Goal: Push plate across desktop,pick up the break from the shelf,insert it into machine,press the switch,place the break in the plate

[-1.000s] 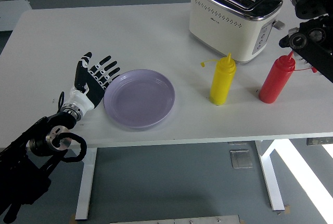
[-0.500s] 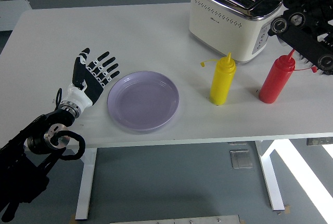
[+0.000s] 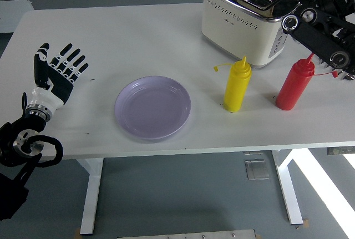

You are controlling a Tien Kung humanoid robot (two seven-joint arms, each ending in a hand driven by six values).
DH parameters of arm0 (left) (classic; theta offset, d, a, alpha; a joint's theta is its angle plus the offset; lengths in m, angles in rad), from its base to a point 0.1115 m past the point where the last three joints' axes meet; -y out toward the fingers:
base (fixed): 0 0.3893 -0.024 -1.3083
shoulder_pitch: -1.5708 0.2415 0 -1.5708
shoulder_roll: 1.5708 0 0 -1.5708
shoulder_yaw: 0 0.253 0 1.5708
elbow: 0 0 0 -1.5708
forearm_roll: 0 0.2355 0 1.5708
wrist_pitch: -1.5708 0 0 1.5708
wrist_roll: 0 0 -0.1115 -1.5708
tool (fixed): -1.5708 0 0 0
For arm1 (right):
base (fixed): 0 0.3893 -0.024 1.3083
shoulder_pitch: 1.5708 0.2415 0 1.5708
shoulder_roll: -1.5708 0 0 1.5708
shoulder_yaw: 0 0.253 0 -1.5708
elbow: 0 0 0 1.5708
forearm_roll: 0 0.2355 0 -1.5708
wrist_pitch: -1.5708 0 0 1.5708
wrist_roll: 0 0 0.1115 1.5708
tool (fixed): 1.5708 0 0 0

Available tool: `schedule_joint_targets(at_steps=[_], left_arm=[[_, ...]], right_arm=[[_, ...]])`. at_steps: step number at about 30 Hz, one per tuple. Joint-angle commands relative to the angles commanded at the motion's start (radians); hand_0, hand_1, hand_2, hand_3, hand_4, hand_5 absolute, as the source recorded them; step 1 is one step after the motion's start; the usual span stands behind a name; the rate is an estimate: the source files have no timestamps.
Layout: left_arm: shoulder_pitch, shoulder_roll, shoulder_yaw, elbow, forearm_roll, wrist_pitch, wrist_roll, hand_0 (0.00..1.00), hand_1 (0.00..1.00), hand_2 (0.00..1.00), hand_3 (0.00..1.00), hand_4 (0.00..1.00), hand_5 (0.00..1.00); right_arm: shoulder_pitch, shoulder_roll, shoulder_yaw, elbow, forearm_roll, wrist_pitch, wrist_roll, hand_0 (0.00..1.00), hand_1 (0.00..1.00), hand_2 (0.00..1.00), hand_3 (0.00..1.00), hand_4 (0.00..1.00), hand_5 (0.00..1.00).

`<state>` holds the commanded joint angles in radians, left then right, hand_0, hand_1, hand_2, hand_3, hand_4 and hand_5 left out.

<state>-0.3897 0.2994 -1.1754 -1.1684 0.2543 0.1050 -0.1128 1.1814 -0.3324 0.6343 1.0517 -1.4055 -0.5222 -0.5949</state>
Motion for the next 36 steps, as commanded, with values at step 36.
schedule_joint_targets(at_steps=[36], left_arm=[[0.072,0.008,-0.189,-0.074,-0.074,0.006,0.010,0.800,0.732,0.692,0.717,0.632,0.998]], right_arm=[[0.100,0.140,-0.125,-0.228,-0.045,0.042,-0.051,0.538,0.538,0.515,0.391,0.234,0.002]])
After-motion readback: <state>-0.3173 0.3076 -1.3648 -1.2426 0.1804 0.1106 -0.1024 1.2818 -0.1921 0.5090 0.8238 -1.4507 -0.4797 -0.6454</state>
